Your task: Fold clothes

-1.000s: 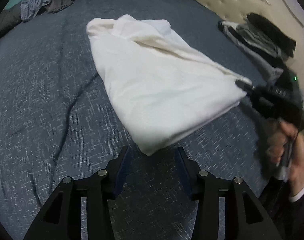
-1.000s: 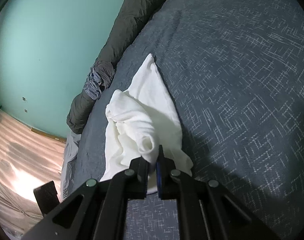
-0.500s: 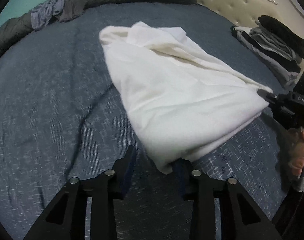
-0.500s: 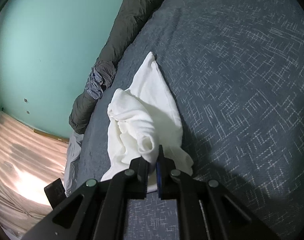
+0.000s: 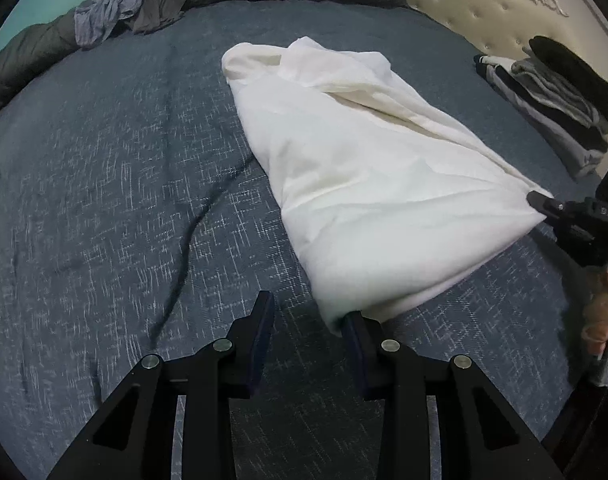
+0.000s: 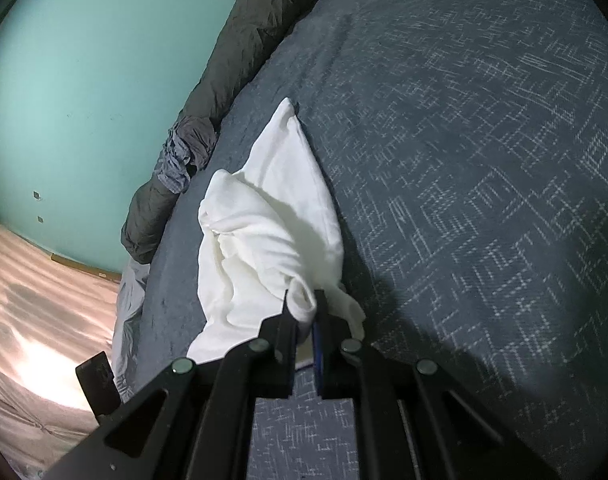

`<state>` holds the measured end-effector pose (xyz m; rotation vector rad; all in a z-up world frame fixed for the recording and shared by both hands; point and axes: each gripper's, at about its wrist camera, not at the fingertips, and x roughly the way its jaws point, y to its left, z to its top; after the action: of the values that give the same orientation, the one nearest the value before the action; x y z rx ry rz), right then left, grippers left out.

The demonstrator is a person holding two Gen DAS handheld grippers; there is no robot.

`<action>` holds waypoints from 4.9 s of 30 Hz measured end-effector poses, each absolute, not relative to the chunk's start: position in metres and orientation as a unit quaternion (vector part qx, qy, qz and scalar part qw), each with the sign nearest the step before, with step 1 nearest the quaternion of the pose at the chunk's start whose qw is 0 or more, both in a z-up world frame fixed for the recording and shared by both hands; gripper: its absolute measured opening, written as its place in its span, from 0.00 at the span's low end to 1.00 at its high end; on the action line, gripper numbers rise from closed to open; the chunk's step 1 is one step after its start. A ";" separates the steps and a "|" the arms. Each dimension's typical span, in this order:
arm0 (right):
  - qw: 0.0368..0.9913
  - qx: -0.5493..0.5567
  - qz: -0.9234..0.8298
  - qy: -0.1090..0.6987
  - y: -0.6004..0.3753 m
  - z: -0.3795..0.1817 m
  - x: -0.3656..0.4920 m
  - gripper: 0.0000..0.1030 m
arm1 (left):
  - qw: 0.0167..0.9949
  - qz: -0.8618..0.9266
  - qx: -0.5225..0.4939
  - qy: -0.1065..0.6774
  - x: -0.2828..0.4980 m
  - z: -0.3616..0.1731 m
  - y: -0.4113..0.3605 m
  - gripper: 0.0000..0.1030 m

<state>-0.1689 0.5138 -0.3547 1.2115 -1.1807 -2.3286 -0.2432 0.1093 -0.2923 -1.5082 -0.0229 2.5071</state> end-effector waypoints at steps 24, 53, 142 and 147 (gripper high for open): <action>0.107 0.423 -0.792 -0.427 0.526 -0.360 -0.151 0.05 | 0.145 0.830 -0.538 -0.003 -0.254 -0.305 0.135 0.36; 0.129 0.389 -0.841 -0.352 0.509 -0.290 -0.167 0.22 | 0.164 0.846 -0.495 -0.112 -0.264 -0.285 0.091 0.38; 0.047 0.511 -0.851 0.113 0.398 -0.321 -0.481 0.04 | 0.161 0.847 -0.458 -0.216 -0.259 -0.345 -0.017 0.52; 0.057 0.499 -0.858 0.104 0.401 -0.314 -0.477 0.04 | 0.163 0.847 -0.457 -0.218 -0.259 -0.345 -0.017 0.52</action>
<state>-0.4768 0.4013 -0.3140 1.5148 0.3160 -2.6026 -0.2586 -0.0173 -0.3447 -1.3029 -0.6219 2.4147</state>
